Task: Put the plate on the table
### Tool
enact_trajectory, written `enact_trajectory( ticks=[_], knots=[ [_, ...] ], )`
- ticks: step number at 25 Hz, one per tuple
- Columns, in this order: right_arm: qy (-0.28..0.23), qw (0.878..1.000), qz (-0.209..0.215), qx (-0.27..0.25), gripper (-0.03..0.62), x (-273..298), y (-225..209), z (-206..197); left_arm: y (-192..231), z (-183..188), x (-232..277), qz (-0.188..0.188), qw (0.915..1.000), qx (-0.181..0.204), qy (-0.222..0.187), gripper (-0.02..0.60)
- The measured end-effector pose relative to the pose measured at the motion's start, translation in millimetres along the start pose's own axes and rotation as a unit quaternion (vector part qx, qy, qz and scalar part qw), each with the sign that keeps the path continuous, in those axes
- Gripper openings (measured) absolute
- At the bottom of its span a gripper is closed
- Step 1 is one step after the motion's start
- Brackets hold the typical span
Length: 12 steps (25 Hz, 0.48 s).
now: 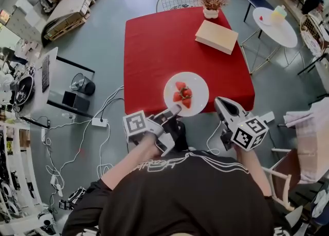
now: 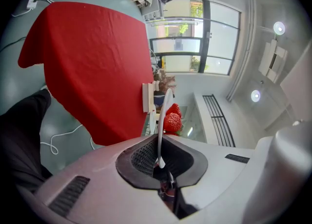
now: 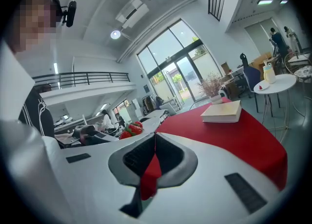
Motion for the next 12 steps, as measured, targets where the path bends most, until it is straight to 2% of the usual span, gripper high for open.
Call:
enact_trajectory(
  ticks=[7, 12],
  knots=[
    [0.006, 1.000, 0.005, -0.009, 0.008, 28.7, -13.1, 13.9, 1.7, 27.4, 16.4, -0.001, 1.0000, -0.009, 0.001, 0.017],
    [0.012, 1.000, -0.008, 0.001, 0.008, 55.6, -32.9, 15.1, 11.8, 62.4, 27.8, 0.006, 0.9999, -0.015, 0.002, 0.017]
  ],
)
Point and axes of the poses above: the fingertips, and each gripper's own axes: x forward along the fingers, y to its left, z out of its top, the point moved 3 cm from there along -x, backward along the fingers, and after that the axes turned 8 degrees about z, right-handed, at the moved point
